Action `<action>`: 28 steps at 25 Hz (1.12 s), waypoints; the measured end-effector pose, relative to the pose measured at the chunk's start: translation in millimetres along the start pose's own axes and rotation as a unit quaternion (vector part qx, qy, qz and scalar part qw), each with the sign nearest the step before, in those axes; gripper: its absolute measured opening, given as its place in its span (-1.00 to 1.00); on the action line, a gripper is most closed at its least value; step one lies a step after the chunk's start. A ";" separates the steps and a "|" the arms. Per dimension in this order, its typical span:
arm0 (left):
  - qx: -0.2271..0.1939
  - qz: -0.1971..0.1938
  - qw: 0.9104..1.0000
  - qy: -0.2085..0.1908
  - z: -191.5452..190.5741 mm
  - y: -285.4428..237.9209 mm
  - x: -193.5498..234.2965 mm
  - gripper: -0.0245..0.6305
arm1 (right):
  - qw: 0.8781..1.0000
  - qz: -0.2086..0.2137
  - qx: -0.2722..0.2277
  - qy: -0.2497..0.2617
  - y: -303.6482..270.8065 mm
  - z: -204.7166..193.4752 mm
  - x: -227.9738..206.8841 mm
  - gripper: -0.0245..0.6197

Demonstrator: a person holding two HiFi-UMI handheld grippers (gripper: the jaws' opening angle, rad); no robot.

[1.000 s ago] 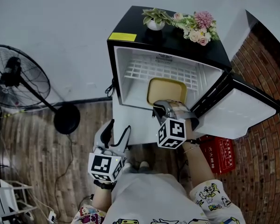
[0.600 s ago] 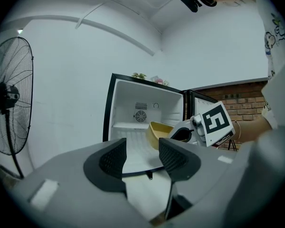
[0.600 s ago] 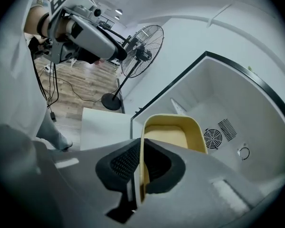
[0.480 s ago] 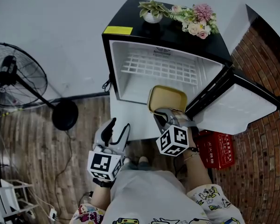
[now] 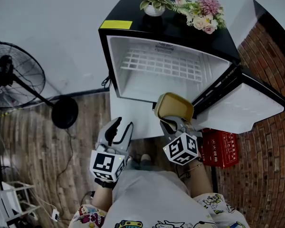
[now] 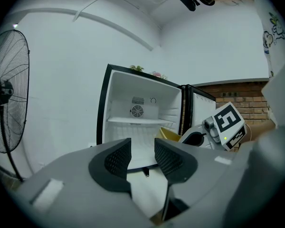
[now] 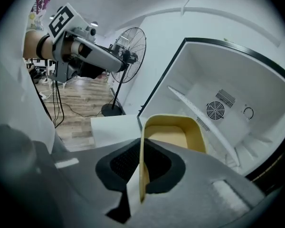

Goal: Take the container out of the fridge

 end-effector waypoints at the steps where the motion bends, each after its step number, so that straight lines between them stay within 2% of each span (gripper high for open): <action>1: 0.000 -0.001 1.000 0.000 0.1 -1.2 -0.9 -0.47 | 1.000 0.002 -0.004 -0.007 0.8 -1.7 1.2 -0.88; 10: 0.005 -0.017 1.000 -0.001 -0.4 -13.7 -8.2 -0.55 | 0.999 0.008 -0.035 -0.040 5.4 -7.7 12.4 -0.88; 17: 0.010 -0.019 1.000 0.001 -4.8 -18.2 -4.9 -0.66 | 0.991 0.011 -0.093 -0.093 15.2 -2.7 9.3 -0.88; 28: 0.006 -0.009 1.000 0.014 -5.0 -20.5 8.8 -0.86 | 0.949 -0.001 -0.236 -0.209 34.8 7.3 -9.9 -0.88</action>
Point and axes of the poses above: the fingertips, and each gripper's own axes: y backward along the fingers, x to its left, z out of its top, the point moved 6 cm from there along y, backward along the fingers, and after that the axes turned 14 degrees about z, right-handed, at the moved point
